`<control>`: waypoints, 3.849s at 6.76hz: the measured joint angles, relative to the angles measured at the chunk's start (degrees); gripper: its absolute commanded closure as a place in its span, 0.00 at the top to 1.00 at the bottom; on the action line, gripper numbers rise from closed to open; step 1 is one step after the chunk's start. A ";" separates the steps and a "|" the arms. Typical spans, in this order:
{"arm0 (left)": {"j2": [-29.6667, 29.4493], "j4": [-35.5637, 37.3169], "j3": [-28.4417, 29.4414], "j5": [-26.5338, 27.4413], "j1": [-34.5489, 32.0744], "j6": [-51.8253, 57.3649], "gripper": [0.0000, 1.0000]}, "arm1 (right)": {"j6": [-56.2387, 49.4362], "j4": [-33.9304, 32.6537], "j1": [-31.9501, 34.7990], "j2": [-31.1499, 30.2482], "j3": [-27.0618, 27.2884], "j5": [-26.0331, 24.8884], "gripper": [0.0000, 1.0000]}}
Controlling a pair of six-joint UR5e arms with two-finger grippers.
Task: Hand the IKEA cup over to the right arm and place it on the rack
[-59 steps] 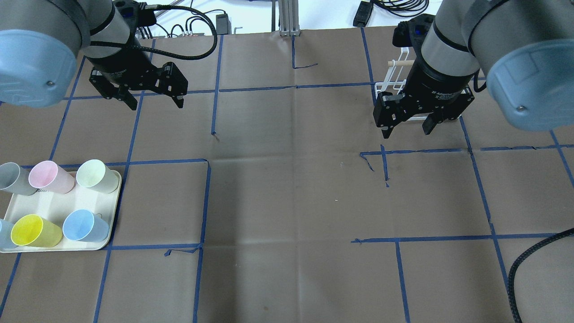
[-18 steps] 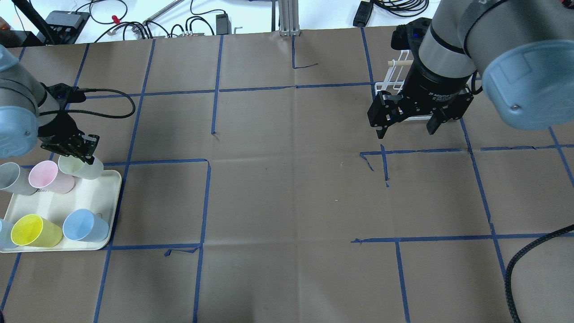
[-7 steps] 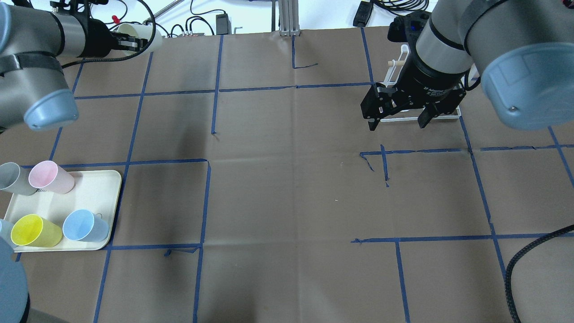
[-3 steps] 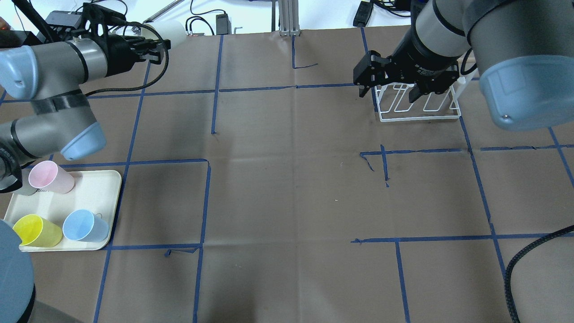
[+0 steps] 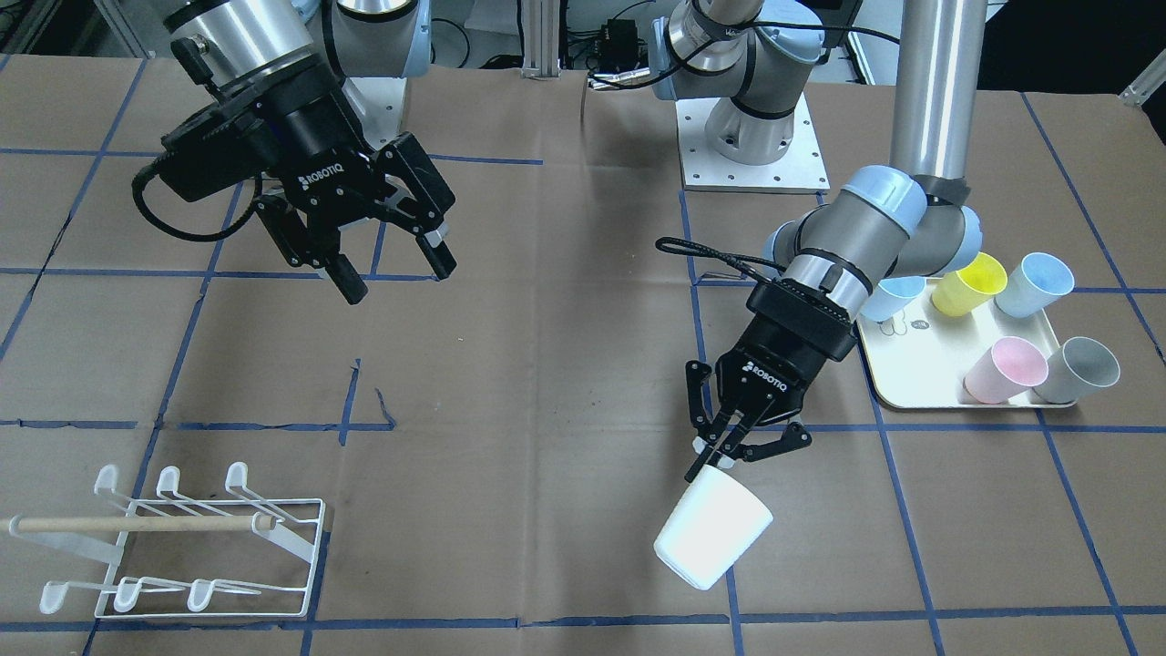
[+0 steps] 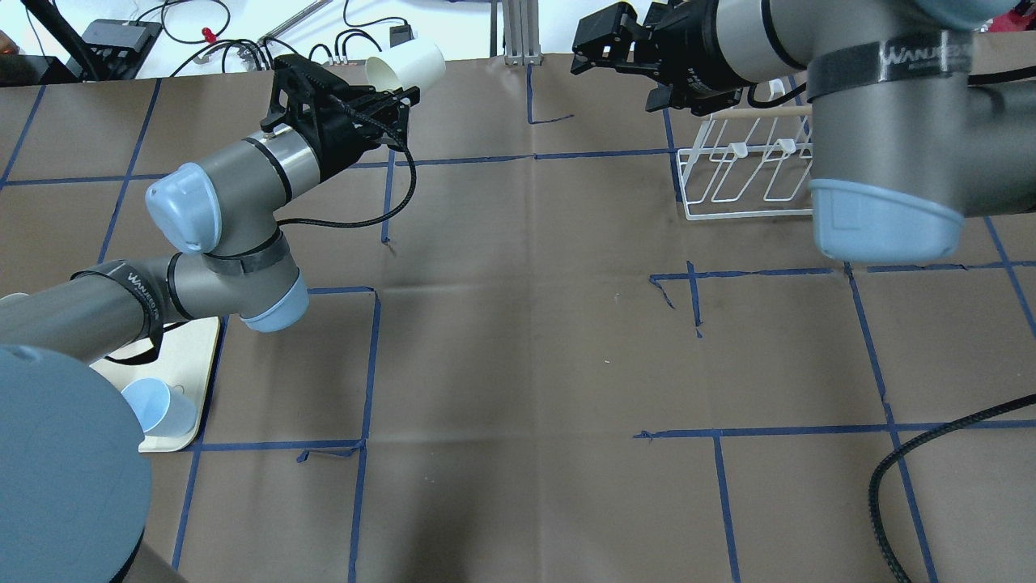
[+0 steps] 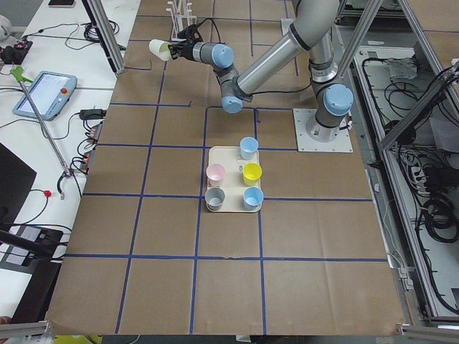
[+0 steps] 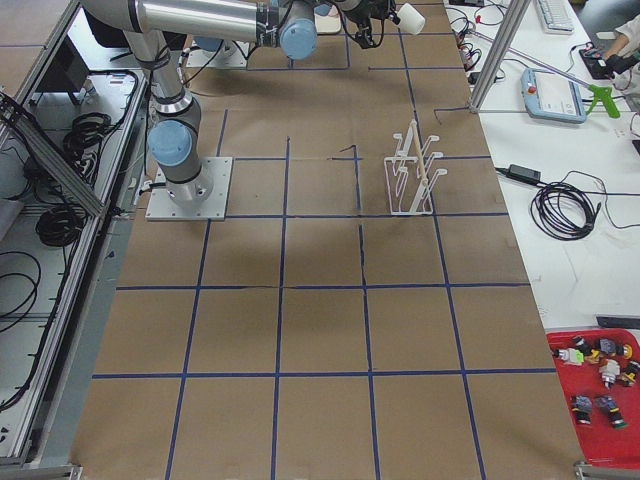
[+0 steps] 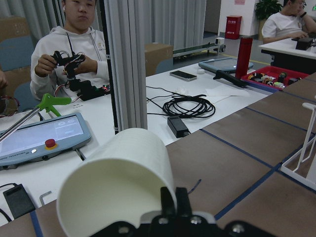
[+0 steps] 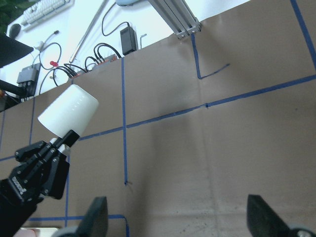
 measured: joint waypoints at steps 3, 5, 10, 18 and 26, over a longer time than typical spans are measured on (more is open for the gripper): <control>0.66 0.65 0.19 11.17 -8.12 -6.64 0.00 | 20.98 -20.23 -0.19 2.41 6.27 3.76 0.99; 0.72 0.76 -0.40 10.00 -8.73 -7.26 0.00 | 34.32 -33.20 -0.39 5.76 10.40 4.64 0.99; 1.03 1.12 -2.85 -1.02 -4.94 -8.40 0.00 | 47.89 -47.11 -0.15 17.62 11.23 10.42 0.99; 1.85 1.51 -4.99 -1.11 -6.92 -10.00 0.01 | 63.71 -62.35 3.41 28.52 4.35 6.71 0.93; 1.87 1.53 -4.91 -0.68 -7.71 -10.68 0.01 | 65.00 -63.79 6.32 32.78 1.64 3.67 0.95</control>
